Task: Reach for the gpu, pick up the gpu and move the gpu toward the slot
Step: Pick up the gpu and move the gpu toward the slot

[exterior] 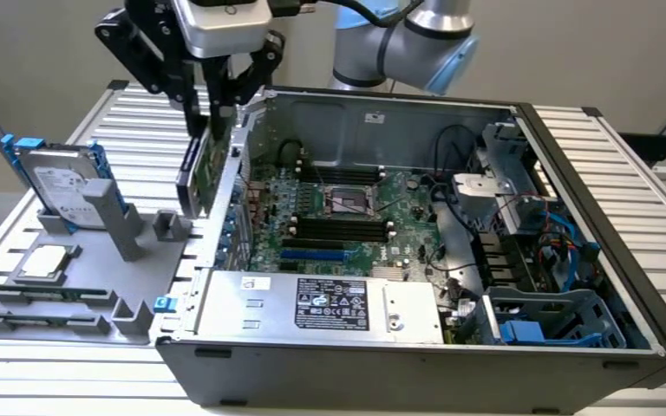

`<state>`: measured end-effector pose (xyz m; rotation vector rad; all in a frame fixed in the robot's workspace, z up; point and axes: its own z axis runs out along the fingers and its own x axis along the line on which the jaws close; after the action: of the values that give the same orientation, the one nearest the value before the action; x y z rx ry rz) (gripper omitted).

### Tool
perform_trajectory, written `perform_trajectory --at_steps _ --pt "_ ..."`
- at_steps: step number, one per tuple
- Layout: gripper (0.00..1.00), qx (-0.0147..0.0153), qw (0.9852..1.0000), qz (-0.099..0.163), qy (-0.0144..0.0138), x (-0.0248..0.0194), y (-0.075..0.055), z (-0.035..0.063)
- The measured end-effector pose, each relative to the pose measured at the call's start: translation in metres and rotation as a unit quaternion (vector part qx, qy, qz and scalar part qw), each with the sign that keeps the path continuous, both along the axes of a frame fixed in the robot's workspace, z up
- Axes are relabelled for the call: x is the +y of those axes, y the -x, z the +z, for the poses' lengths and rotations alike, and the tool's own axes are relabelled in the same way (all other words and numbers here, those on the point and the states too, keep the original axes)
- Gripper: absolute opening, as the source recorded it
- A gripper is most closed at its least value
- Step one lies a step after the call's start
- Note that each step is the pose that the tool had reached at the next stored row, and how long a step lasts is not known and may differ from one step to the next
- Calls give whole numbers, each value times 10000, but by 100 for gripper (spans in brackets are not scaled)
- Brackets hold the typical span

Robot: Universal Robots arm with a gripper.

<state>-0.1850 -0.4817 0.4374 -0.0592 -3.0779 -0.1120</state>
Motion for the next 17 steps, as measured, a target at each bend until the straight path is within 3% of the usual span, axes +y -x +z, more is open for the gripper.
perform_trajectory --at_steps 4,17 --pt "26 -1 10000 1 -24 0 -182 -1" --pt "26 3 10000 2 -24 2 -771 -15"
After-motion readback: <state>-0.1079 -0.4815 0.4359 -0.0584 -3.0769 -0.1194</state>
